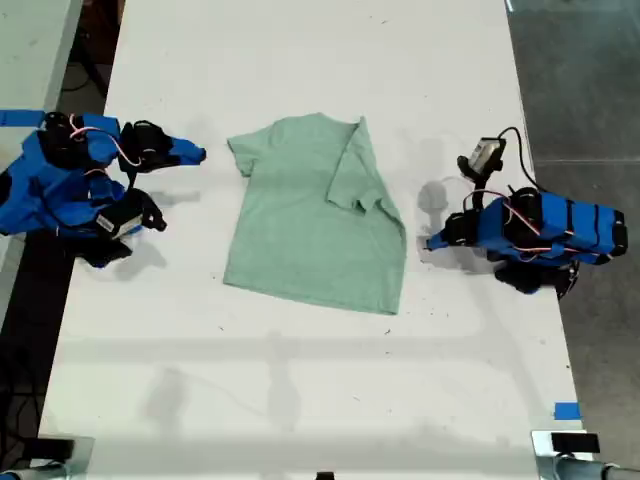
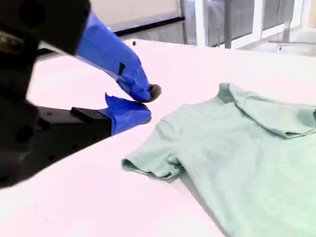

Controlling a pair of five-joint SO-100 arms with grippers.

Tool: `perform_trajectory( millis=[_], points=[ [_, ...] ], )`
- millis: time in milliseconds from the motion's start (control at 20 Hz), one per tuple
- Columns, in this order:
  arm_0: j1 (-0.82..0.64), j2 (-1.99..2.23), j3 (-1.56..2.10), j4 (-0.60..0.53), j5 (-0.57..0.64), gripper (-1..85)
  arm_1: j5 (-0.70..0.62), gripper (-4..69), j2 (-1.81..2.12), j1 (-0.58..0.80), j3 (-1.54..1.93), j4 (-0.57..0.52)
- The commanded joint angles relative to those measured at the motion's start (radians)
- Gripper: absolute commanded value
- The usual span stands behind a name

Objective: Fold t shirt

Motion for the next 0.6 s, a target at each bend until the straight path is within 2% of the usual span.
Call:
perform_trajectory(
  millis=[0, 200, 400, 550],
  points=[
    [-0.133, -0.391, -0.275, 0.008, 0.144, 9.0, 0.018, 0.3, 0.005, -0.005, 0.015, 0.000],
    [-0.341, -0.779, -0.428, -0.021, 0.362, 15.6, 0.014, 0.2, 0.005, -0.005, 0.015, 0.000],
    [-0.377, -1.115, -0.545, -0.097, 0.508, 17.0, 0.014, 0.1, 0.005, -0.006, 0.015, -0.002],
    [-0.388, -1.278, -0.669, -0.100, 0.552, 17.0, 0.014, 0.1, 0.005, -0.008, 0.015, -0.002]
  ],
)
